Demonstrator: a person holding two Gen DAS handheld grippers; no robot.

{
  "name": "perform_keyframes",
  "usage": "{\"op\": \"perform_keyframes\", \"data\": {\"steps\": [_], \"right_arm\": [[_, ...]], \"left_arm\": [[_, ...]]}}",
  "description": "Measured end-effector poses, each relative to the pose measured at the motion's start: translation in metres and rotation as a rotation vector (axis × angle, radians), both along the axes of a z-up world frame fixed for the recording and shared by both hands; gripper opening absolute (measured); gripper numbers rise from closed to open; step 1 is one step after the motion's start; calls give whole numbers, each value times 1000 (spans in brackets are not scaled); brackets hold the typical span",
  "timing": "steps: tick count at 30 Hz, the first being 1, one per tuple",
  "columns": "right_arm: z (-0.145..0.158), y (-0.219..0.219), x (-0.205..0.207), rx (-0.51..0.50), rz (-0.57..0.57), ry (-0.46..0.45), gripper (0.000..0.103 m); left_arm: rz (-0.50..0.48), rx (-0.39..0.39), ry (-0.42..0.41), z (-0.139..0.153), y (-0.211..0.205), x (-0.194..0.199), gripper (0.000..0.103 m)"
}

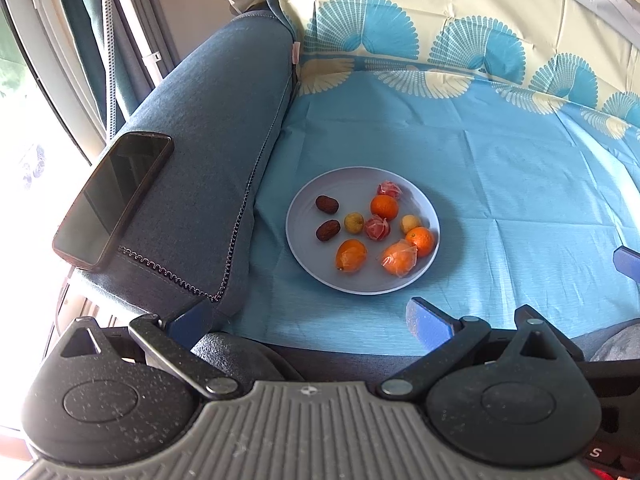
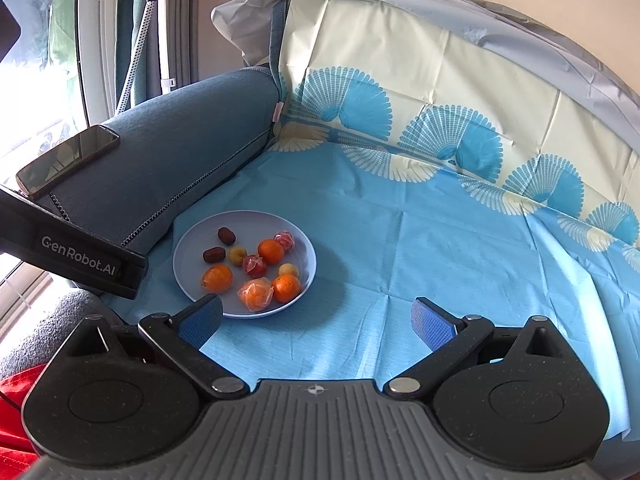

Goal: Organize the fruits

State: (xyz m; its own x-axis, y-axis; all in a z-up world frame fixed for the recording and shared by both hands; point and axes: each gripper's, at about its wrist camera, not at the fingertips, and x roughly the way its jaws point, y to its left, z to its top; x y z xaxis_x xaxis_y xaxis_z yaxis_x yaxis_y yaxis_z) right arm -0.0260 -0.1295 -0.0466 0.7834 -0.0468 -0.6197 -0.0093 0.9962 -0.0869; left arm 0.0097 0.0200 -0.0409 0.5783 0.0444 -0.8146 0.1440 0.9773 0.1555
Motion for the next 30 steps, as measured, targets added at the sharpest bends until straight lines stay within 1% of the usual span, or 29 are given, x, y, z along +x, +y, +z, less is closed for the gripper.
{"op": "perform_keyframes", "data": {"steps": [30], "right_arm": [[1, 1, 3, -2, 16, 3, 100]], "left_arm": [[10, 12, -5, -2, 2, 0, 103]]}}
